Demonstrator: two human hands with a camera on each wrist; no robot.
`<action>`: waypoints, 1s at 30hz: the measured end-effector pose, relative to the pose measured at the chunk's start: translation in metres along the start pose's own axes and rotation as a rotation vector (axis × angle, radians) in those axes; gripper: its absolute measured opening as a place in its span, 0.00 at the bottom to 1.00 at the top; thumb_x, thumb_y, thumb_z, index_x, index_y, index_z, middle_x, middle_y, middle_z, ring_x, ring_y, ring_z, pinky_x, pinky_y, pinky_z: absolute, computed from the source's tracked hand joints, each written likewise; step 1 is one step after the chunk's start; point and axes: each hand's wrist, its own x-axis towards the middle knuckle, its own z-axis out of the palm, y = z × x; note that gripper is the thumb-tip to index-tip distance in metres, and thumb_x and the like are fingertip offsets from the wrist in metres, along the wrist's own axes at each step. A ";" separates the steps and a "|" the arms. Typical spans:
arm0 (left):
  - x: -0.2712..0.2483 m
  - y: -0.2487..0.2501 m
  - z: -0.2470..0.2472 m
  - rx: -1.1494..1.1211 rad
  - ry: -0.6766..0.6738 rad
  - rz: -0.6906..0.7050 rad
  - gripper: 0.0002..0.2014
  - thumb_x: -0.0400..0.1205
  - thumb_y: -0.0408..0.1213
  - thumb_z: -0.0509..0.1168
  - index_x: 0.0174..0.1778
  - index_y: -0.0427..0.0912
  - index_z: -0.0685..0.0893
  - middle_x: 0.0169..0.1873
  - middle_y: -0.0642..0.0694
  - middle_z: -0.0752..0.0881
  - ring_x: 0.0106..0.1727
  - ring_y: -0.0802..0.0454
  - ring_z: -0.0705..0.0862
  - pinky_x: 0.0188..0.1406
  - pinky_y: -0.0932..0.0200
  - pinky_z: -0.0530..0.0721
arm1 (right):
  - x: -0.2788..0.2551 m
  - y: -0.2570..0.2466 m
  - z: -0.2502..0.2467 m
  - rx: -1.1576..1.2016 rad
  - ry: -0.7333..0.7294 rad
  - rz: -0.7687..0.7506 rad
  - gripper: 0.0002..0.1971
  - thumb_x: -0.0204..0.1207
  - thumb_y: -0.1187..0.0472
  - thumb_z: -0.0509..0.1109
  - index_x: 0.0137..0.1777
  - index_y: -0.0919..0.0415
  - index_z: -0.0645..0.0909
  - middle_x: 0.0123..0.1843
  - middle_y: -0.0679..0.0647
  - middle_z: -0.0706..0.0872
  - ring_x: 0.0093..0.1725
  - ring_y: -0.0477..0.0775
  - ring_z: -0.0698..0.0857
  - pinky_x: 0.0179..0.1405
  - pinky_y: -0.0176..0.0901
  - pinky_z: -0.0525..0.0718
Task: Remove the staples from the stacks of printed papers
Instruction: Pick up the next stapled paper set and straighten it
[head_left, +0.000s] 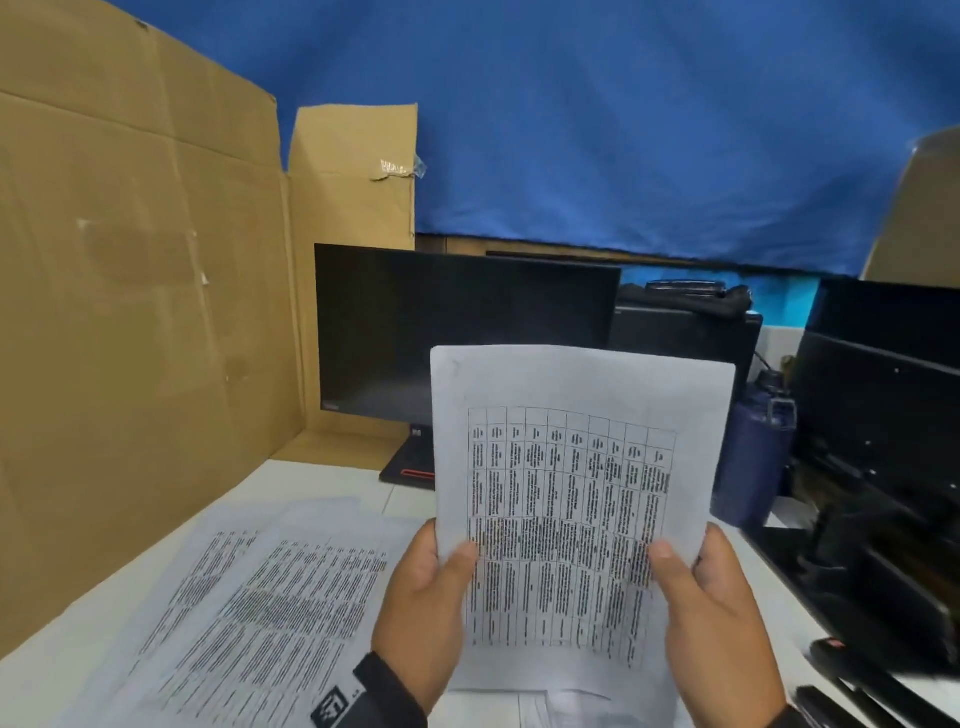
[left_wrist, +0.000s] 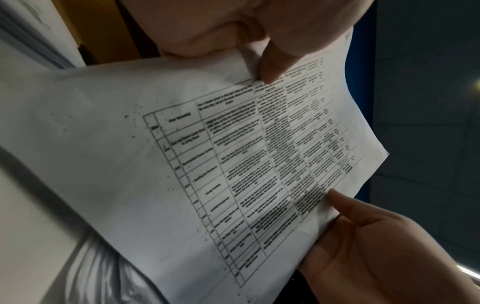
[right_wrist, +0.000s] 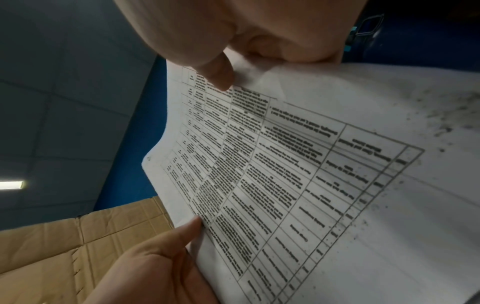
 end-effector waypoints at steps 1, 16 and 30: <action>0.000 0.000 -0.001 -0.012 0.002 0.006 0.15 0.90 0.32 0.61 0.56 0.56 0.89 0.52 0.58 0.94 0.59 0.57 0.91 0.62 0.54 0.84 | 0.000 0.000 -0.001 0.004 0.005 -0.004 0.12 0.86 0.65 0.64 0.56 0.45 0.82 0.51 0.33 0.91 0.51 0.33 0.88 0.55 0.42 0.79; -0.002 -0.042 -0.021 -0.025 -0.256 -0.200 0.39 0.54 0.64 0.86 0.60 0.53 0.91 0.59 0.52 0.94 0.64 0.54 0.90 0.72 0.49 0.80 | -0.010 0.004 0.004 -0.037 -0.042 0.150 0.15 0.85 0.65 0.66 0.54 0.39 0.82 0.49 0.39 0.92 0.57 0.46 0.87 0.54 0.46 0.79; 0.001 -0.004 -0.035 0.139 -0.095 -0.093 0.18 0.78 0.57 0.74 0.47 0.45 0.94 0.47 0.38 0.95 0.54 0.34 0.92 0.63 0.29 0.86 | -0.007 -0.023 -0.022 0.048 -0.166 0.206 0.08 0.84 0.70 0.66 0.53 0.60 0.85 0.48 0.57 0.94 0.46 0.55 0.93 0.49 0.53 0.86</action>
